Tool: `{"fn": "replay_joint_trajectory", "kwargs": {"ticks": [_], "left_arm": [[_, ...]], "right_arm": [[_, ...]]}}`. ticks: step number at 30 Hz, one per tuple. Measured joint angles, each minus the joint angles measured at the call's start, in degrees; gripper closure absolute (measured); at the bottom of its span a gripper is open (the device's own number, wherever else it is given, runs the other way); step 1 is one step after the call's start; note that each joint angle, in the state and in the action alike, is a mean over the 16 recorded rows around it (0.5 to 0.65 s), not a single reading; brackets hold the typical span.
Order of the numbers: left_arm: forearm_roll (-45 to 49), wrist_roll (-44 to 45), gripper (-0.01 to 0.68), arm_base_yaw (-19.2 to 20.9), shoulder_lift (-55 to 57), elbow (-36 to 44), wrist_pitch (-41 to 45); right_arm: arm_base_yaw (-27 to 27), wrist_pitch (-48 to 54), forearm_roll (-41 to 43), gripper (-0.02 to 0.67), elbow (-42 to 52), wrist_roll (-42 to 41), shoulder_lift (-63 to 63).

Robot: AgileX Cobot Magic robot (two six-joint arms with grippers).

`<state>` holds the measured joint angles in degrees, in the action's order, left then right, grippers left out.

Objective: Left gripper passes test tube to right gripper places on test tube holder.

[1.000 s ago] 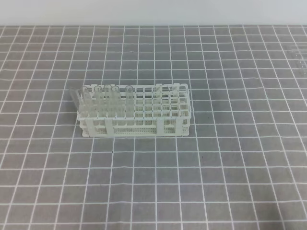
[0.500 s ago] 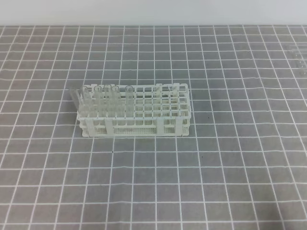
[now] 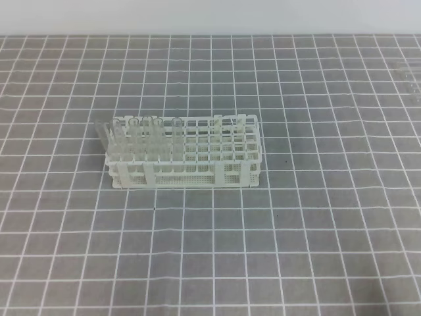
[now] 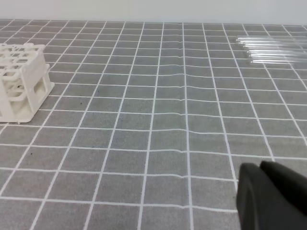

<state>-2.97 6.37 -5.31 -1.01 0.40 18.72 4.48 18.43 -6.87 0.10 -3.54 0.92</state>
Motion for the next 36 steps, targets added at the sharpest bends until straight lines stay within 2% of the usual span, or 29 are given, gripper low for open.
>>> {"fn": "replay_joint_trajectory", "kwargs": {"ticks": [36], "left_arm": [[0.0, 0.0, 0.673, 0.0, 0.1, 0.0, 0.1]], "right_arm": [[0.0, 0.0, 0.0, 0.650, 0.0, 0.0, -0.2]]}}
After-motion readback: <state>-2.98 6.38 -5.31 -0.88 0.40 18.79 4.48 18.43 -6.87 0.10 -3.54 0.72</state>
